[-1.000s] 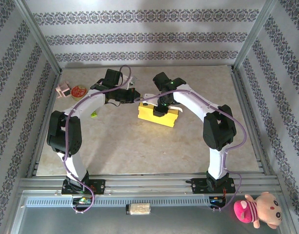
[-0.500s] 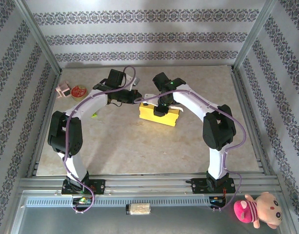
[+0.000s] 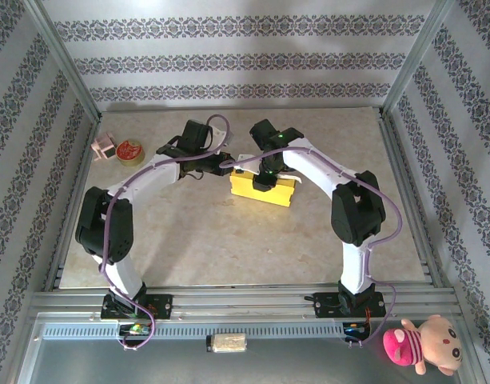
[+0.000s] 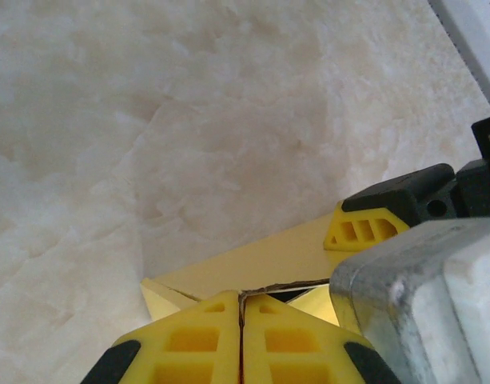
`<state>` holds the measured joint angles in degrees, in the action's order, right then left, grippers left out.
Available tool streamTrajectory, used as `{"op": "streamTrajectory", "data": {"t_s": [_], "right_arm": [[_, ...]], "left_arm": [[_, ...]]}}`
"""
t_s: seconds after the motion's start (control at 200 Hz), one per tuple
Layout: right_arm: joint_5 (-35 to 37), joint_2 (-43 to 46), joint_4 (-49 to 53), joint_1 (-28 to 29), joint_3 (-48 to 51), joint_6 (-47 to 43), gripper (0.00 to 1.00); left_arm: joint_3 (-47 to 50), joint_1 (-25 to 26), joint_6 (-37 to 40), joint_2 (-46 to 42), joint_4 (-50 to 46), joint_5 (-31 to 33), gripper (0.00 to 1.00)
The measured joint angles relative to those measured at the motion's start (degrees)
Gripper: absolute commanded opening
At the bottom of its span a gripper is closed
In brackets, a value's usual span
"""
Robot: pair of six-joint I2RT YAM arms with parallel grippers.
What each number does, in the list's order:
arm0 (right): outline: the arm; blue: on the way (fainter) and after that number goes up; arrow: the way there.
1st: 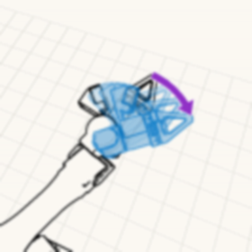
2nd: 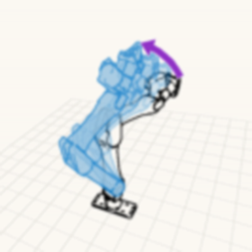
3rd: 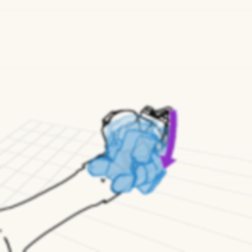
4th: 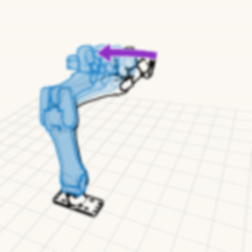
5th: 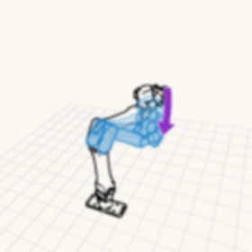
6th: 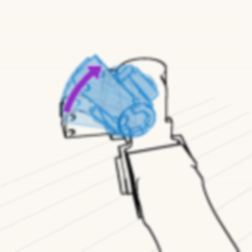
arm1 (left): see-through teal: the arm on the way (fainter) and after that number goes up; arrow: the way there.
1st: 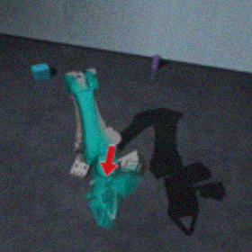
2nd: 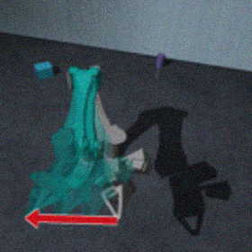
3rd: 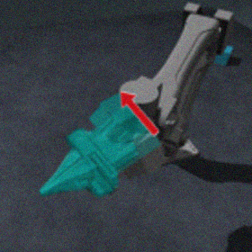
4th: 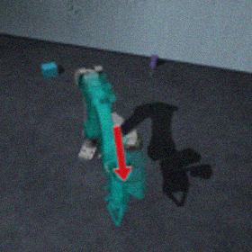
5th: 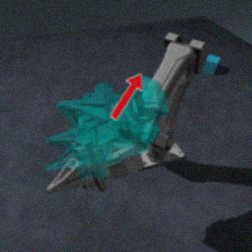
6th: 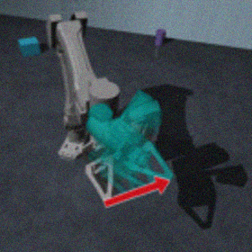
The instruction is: Fold the paper box
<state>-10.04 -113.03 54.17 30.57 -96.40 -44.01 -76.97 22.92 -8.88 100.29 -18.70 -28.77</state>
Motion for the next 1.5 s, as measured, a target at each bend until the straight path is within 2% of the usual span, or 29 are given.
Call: {"op": "streamTrajectory", "data": {"t_s": [0.305,0.59,0.86,1.039,1.319,1.504], "right_arm": [[-3.08,-2.93,3.87,-1.55,-4.52,0.83,0.25],[-3.54,-3.65,4.85,-1.88,-5.62,1.36,0.25],[-4.63,-3.65,5.20,-1.99,-5.73,1.33,0.26],[-5.66,-3.69,4.72,-2.47,-5.88,2.32,0.26],[-5.81,-3.72,4.70,-2.47,-5.88,2.56,0.26],[-5.81,-3.72,4.70,-2.47,-5.88,2.58,0.26]], "left_arm": [[3.87,0.26,3.98,-0.94,6.25,0.50,0.13],[5.95,0.22,4.28,-1.38,9.62,0.94,0.17],[6.67,0.22,2.56,-3.21,8.46,3.50,0.38],[7.69,0.13,2.01,-6.25,6.95,1.81,0.53],[7.96,-1.49,2.67,-11.17,6.80,-1.92,0.52],[2.54,-4.09,8.33,-8.00,2.69,-6.80,0.50]]}}
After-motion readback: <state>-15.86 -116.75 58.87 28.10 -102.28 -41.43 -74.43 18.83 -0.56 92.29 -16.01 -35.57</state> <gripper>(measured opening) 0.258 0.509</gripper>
